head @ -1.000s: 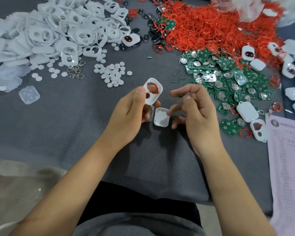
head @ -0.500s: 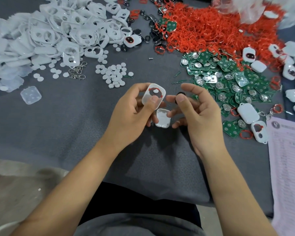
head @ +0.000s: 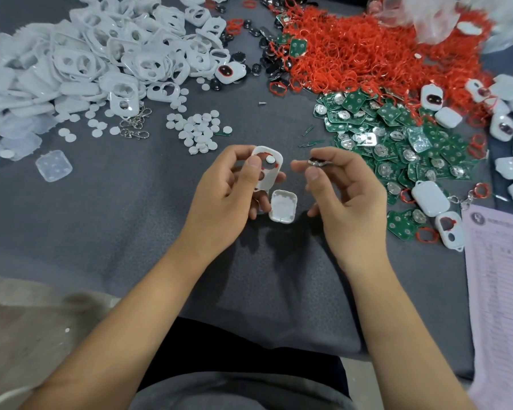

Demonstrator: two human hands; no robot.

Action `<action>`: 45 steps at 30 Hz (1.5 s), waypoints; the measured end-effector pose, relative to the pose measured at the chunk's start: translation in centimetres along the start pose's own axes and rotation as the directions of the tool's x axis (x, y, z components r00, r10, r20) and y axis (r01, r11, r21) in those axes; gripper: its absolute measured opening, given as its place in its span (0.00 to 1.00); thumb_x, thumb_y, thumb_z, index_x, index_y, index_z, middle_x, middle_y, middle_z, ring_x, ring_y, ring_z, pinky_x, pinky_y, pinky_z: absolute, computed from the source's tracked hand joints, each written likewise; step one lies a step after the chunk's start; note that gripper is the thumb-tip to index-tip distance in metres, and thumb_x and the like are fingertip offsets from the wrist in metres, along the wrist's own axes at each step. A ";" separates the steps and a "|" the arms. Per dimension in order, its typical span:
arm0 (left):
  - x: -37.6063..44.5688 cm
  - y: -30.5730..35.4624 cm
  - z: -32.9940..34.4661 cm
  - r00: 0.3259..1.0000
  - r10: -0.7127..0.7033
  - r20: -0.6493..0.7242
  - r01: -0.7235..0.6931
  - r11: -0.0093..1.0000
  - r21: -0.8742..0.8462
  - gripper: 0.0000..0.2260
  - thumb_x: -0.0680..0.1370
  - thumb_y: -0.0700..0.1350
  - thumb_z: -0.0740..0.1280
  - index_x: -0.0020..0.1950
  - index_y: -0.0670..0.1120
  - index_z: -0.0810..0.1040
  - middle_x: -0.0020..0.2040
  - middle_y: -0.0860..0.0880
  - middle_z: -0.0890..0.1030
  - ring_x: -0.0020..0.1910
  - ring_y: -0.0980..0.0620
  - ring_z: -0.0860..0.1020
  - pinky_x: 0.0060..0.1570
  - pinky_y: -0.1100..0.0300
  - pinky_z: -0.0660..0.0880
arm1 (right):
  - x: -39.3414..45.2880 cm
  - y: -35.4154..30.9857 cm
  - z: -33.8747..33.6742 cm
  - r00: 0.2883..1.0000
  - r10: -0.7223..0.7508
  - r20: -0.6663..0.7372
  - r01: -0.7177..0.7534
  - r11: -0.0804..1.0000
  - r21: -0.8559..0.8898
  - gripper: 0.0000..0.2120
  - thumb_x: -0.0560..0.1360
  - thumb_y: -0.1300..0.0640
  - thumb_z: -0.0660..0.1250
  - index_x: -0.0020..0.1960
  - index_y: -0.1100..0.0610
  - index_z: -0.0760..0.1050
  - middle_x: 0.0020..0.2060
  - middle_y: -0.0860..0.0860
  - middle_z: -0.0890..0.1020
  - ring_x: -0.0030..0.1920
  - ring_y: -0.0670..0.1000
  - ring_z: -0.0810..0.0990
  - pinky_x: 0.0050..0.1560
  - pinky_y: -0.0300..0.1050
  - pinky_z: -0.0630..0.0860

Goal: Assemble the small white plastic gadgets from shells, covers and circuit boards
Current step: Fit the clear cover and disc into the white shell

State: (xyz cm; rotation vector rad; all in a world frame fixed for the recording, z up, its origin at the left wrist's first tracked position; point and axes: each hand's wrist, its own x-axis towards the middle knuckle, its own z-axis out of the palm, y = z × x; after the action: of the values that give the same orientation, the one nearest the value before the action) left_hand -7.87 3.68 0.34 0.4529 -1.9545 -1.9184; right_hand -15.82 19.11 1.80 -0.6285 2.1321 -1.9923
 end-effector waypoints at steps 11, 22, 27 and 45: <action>0.0 0.1 0.1 1.000 0.001 -0.003 -0.001 1.000 0.008 0.11 0.88 0.44 0.58 0.62 0.40 0.76 0.50 0.47 0.88 0.31 0.51 0.80 0.29 0.60 0.74 | 0.2 0.5 -0.1 1.000 0.018 0.006 -0.019 0.995 0.096 0.03 0.80 0.53 0.70 0.49 0.49 0.83 0.34 0.46 0.83 0.29 0.43 0.74 0.30 0.35 0.69; 0.0 -0.1 0.1 1.000 0.020 -0.024 -0.019 0.999 0.050 0.11 0.88 0.45 0.59 0.59 0.40 0.77 0.43 0.51 0.86 0.33 0.50 0.82 0.29 0.60 0.76 | 0.0 0.0 0.1 0.985 0.129 0.115 -0.157 0.947 0.281 0.04 0.82 0.65 0.67 0.55 0.57 0.76 0.48 0.56 0.88 0.39 0.53 0.86 0.29 0.42 0.79; 0.0 -0.4 0.0 1.000 0.022 -0.023 -0.021 0.998 0.053 0.11 0.88 0.46 0.59 0.59 0.42 0.78 0.44 0.48 0.85 0.33 0.50 0.83 0.30 0.61 0.75 | -0.4 0.7 0.4 0.969 -0.244 0.031 0.242 0.924 -0.297 0.12 0.77 0.65 0.73 0.50 0.48 0.79 0.42 0.41 0.85 0.41 0.45 0.84 0.37 0.37 0.79; -0.4 0.0 0.1 0.997 0.035 0.064 -0.036 0.999 0.008 0.06 0.86 0.47 0.62 0.60 0.46 0.76 0.55 0.47 0.86 0.51 0.50 0.86 0.45 0.60 0.82 | -0.6 1.2 0.5 0.934 -0.354 0.059 0.350 0.864 -0.363 0.08 0.72 0.69 0.72 0.46 0.58 0.79 0.46 0.50 0.83 0.43 0.49 0.82 0.33 0.42 0.77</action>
State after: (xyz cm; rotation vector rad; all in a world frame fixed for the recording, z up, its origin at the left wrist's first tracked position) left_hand -7.58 3.92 0.32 0.3608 -1.9982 -1.9256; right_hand -15.34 18.90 0.51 -1.1462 2.5782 -1.7466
